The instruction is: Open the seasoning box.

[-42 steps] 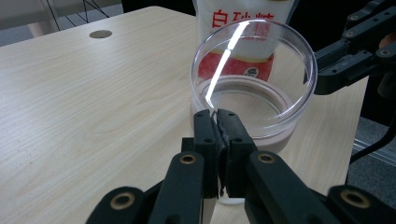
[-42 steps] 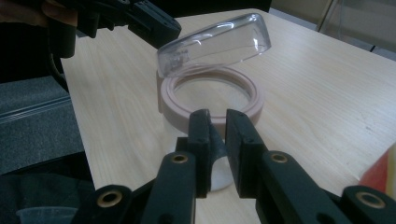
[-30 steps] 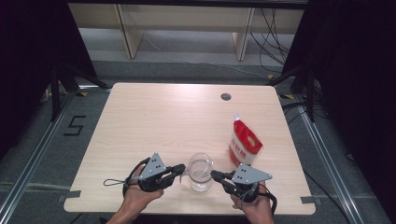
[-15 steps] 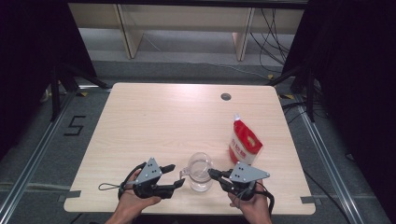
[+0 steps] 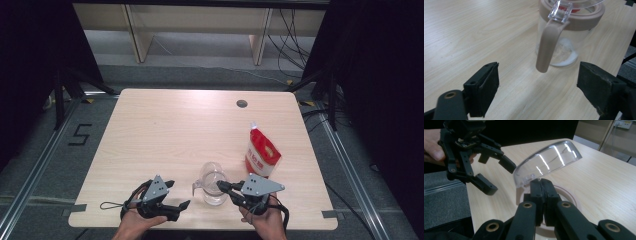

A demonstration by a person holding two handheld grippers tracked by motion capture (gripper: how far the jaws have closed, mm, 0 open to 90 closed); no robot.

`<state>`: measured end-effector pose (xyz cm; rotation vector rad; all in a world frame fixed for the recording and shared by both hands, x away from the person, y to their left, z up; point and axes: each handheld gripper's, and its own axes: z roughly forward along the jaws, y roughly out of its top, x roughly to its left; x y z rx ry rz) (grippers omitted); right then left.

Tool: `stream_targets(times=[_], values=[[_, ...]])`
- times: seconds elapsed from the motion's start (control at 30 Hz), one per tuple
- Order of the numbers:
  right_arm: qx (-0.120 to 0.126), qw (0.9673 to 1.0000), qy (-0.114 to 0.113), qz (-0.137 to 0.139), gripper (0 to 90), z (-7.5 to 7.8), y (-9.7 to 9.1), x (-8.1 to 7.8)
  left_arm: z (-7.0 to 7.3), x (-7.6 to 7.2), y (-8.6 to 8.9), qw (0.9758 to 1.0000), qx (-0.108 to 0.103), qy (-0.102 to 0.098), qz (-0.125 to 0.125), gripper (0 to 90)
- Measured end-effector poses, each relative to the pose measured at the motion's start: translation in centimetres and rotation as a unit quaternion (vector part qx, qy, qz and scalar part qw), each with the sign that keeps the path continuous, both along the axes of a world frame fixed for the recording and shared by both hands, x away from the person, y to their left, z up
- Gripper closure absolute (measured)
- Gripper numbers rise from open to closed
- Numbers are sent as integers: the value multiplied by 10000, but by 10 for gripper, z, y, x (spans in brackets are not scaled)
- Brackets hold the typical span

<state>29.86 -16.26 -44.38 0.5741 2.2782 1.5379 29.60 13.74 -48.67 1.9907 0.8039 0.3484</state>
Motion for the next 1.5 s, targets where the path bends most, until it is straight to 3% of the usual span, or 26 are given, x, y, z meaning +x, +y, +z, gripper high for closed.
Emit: stream_targets(times=[0.07,0.13,0.2,0.37,0.4,0.5,0.93,1.0,1.1,1.17,1.23,1.27,1.3,1.5], values=[[35,9999,-123,16,890,0,4,1,-2,0,2,10000,42,38,11,171],[-4,9999,-93,47,890,1,6,0,-3,0,4,9999,129,32,8,170],[27,9999,-113,75,889,1,9,0,-5,-1,3,10000,47,33,37,168],[18,9998,-118,164,885,1,14,0,-5,-3,4,9999,103,45,44,160],[-29,9998,-141,147,885,2,14,-1,-6,-5,3,9999,1,98,99,160],[23,9997,-146,173,885,2,18,-1,-6,-4,5,9999,93,90,58,158],[8,9994,-123,308,875,1,29,-2,-7,-4,7,9999,90,90,72,158],[-57,9991,-113,413,869,1,29,-1,-8,-4,6,9999,66,92,70,158],[-38,9992,-175,360,868,0,29,-1,-8,-4,6,9999,74,103,59,159],[-9,9991,-96,416,862,0,28,-1,-9,-4,5,9999,-22,108,98,158],[-53,9993,-164,340,853,2,26,-2,-8,-3,7,9999,49,87,77,158],[-76,9991,-305,297,840,4,23,-1,-8,-3,7,9999,50,93,68,159],[-8,9995,-207,234,831,3,22,-3,-8,-3,6,9999,43,102,69,159],[42,9999,-116,44,795,2,1,-5,-9,-3,6,9999,27,96,88,159]])
